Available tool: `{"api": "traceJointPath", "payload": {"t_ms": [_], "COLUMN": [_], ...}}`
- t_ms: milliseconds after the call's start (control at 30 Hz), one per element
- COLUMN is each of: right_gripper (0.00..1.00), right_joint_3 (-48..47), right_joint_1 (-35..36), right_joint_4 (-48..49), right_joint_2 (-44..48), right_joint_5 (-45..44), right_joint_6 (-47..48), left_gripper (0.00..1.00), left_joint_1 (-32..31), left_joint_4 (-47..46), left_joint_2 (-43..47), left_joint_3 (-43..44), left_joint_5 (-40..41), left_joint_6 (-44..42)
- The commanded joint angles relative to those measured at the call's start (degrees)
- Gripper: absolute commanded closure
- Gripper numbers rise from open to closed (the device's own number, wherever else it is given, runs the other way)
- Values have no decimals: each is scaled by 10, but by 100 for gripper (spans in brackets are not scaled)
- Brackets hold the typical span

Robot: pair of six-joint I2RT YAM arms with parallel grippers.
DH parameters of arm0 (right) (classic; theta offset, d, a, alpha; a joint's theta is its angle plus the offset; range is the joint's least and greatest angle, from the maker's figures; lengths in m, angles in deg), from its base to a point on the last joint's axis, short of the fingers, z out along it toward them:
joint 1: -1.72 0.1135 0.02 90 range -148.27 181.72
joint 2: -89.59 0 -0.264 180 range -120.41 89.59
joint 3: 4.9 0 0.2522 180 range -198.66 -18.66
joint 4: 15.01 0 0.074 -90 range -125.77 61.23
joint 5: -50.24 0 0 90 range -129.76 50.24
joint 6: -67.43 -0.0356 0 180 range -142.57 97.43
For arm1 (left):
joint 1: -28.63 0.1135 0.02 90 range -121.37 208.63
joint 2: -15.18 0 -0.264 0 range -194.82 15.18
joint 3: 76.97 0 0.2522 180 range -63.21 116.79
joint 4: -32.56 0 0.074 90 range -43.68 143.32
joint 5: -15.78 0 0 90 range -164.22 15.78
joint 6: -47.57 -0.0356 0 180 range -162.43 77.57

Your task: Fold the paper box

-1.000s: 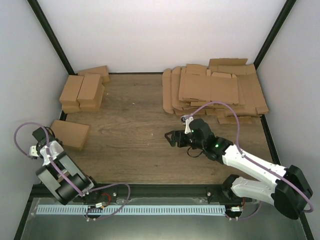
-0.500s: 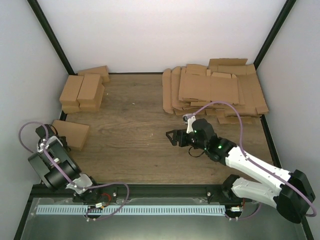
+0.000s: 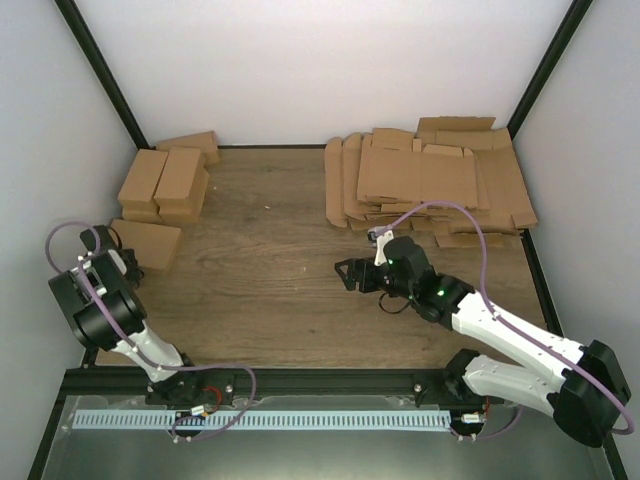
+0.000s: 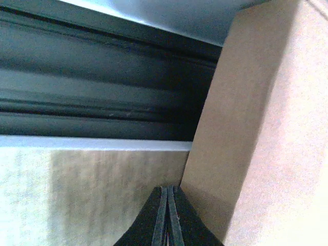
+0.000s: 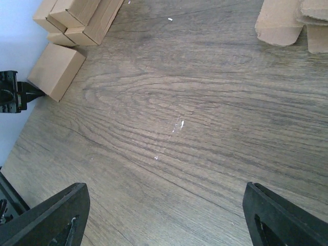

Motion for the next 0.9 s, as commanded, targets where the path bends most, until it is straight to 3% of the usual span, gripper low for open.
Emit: {"api": "traceJointPath", "payload": {"t_ms": [0,400,467,633,867], "right_gripper": [16,16,15,11,1], "right_joint_3": [-28,-40,-40,-39,-47], "right_joint_1": [-3,-3,-3,-3,-4], "right_joint_4": [-7,-11,-13,-10,8], "right_joint_2": [5,-5,-3,6,27], "right_joint_5": [-19,-28,-28,-39,-60], "right_joint_6": [8,12,12,23,89], "left_gripper": [96,96,86,42,30], "left_joint_1": [-14,-47,-48,-47,-78], "left_joint_4": [-3,-2,7,33,88], "left_joint_2": [-49,-74,-72,-22,153], "left_joint_3": [29,59,60,29,-39], "left_joint_5": [1,16,23,41,76], "left_joint_6": [17,48,47,41,-26]}}
